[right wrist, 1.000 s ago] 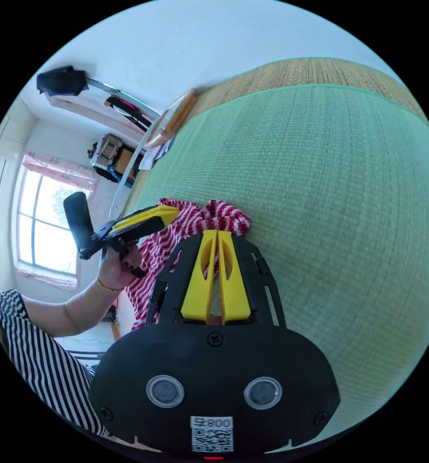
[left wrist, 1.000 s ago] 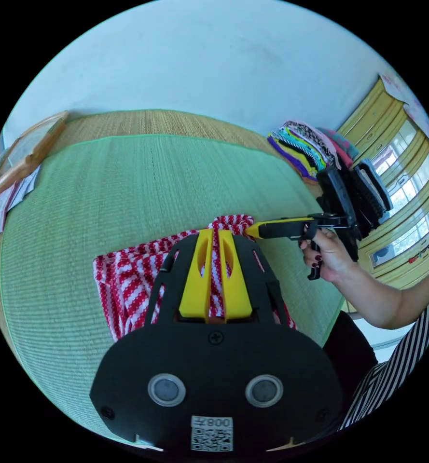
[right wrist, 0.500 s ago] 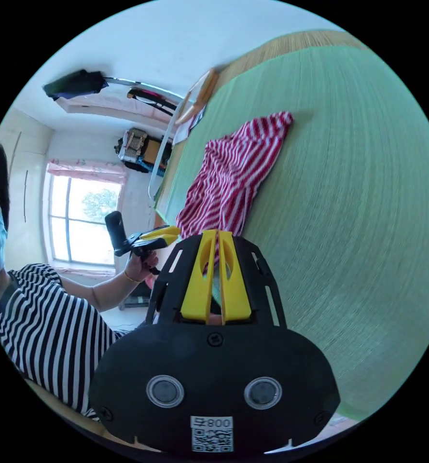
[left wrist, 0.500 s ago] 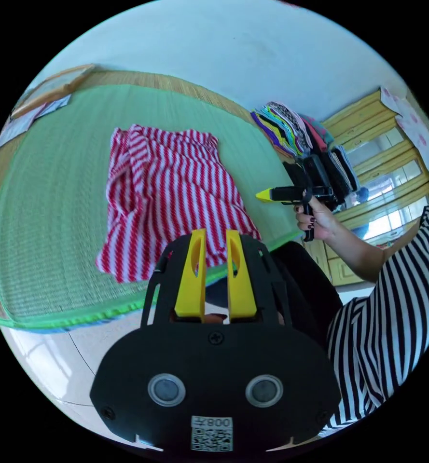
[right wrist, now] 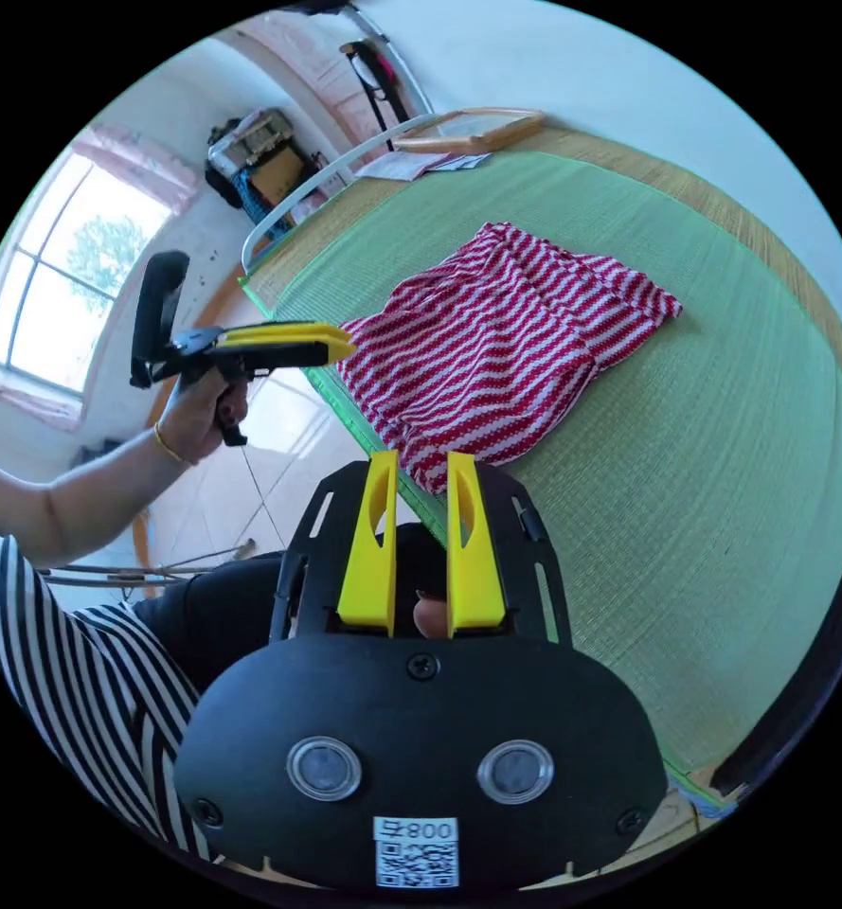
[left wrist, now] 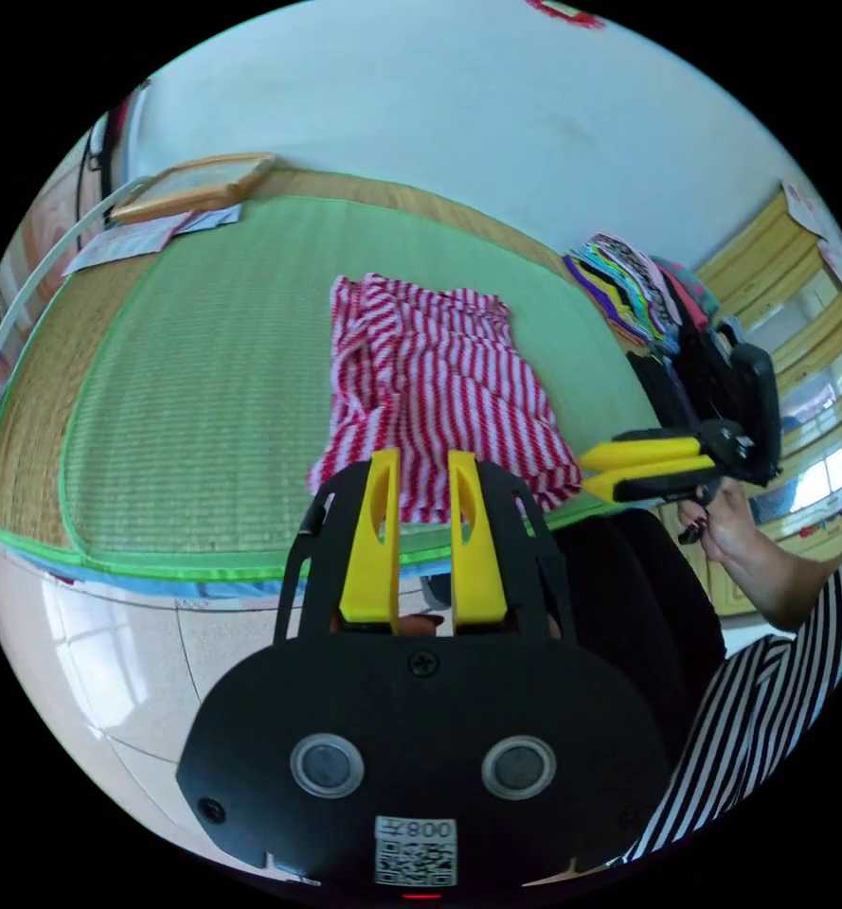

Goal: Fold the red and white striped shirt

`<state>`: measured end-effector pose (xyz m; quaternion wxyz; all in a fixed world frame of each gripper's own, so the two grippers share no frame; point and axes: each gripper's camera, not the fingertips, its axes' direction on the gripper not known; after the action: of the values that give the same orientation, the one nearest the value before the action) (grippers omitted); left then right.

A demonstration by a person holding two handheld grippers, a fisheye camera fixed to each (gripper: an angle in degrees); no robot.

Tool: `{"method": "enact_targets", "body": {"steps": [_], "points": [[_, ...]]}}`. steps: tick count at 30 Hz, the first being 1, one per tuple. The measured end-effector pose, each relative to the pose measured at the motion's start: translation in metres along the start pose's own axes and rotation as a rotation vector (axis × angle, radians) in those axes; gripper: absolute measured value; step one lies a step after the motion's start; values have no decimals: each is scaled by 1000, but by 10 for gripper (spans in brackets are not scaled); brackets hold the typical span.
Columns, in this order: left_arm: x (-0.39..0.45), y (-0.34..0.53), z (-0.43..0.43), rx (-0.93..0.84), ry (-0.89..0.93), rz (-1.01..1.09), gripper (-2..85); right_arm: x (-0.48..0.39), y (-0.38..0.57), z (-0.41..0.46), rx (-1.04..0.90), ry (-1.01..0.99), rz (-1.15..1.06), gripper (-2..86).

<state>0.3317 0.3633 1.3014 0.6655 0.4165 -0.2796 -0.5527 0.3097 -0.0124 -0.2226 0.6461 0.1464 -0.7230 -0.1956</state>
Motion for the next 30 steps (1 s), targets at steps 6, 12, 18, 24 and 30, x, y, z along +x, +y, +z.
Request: {"method": "enact_targets", "body": {"steps": [6,12,18,24,30], "points": [[-30,18,12,-68,-8,-96,22,-51,-5,-5,-56,179,-16,52],[-42,35,4,-50,-5,-136,6,-87,-5,-27,-69,219,-59,25],[-53,54,-4,-15,39,-156,10,-112,3,-48,-83,246,-56,48],[-32,63,-1,-7,80,-100,20,-140,1,-57,-64,238,-50,53],[-30,66,8,-22,55,-106,11,-158,-1,-60,-80,252,-58,14]]}}
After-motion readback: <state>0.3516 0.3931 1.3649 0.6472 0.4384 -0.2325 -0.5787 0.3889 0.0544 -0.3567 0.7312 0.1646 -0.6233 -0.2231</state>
